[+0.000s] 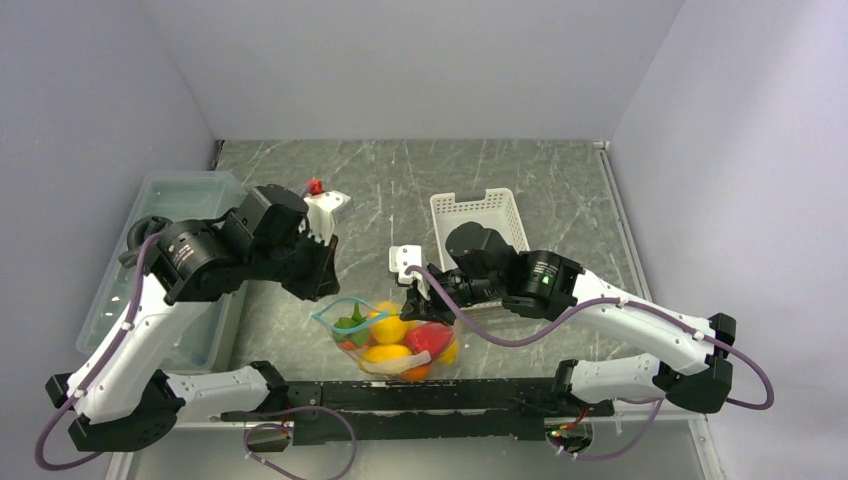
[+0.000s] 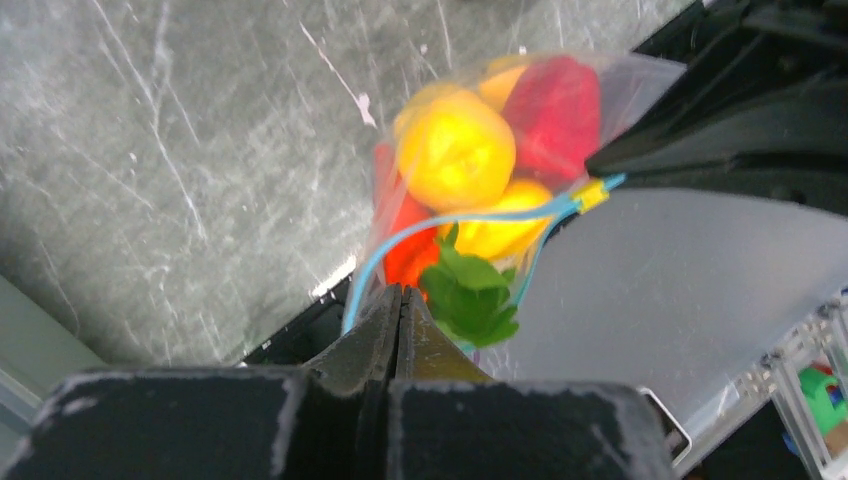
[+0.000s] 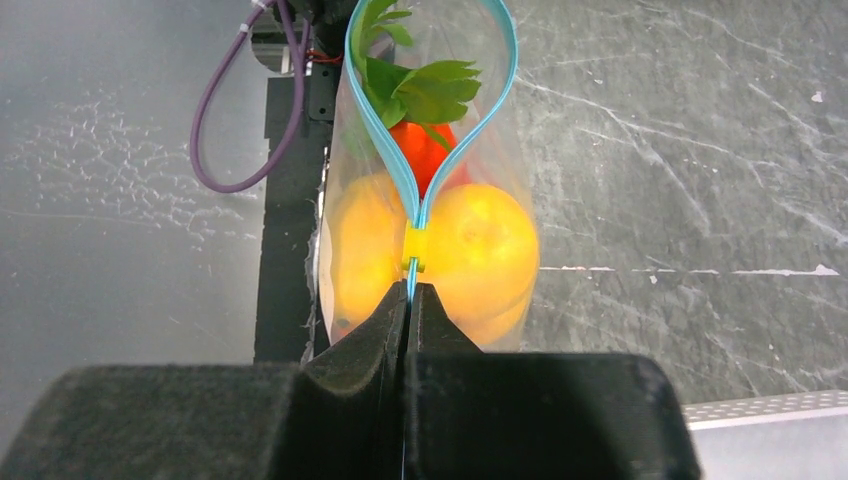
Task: Place the food in the zip-top bag and seal the zipper
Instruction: Zip the zipper food storage bag at the center of the board.
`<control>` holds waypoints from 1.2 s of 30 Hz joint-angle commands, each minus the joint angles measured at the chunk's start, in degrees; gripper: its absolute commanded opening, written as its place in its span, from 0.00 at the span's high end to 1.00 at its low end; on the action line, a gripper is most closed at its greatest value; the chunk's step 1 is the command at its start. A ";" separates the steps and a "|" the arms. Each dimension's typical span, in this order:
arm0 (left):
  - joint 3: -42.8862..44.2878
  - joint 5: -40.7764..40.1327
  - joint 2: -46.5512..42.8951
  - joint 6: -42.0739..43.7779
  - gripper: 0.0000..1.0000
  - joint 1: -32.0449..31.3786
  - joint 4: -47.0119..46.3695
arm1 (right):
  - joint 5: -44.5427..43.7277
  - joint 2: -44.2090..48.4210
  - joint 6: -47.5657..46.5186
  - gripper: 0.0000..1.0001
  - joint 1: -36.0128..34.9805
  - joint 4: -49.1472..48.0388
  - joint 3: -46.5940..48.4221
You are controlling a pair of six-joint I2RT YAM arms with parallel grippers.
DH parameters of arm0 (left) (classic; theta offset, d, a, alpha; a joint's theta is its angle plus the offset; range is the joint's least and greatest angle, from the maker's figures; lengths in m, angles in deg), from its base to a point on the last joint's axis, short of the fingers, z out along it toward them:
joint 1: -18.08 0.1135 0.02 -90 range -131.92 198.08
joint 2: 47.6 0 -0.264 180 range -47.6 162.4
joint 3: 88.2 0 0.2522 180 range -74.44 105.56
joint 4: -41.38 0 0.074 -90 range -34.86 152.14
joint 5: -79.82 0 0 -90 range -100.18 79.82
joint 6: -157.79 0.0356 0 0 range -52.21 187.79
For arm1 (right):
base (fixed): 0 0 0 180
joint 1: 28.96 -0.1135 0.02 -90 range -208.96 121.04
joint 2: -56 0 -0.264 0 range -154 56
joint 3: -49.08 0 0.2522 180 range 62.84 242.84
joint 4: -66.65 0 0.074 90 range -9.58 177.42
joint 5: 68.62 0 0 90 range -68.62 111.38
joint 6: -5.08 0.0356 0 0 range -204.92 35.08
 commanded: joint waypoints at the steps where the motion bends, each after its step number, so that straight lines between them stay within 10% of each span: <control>1: 0.71 5.85 -0.76 0.52 1.00 -0.15 5.89 | -0.60 0.53 0.12 1.00 0.02 -3.93 0.90; 36: -21.24 27.35 0.57 3.33 1.00 -0.28 -10.69 | -0.93 1.07 1.16 1.00 0.02 -5.32 0.27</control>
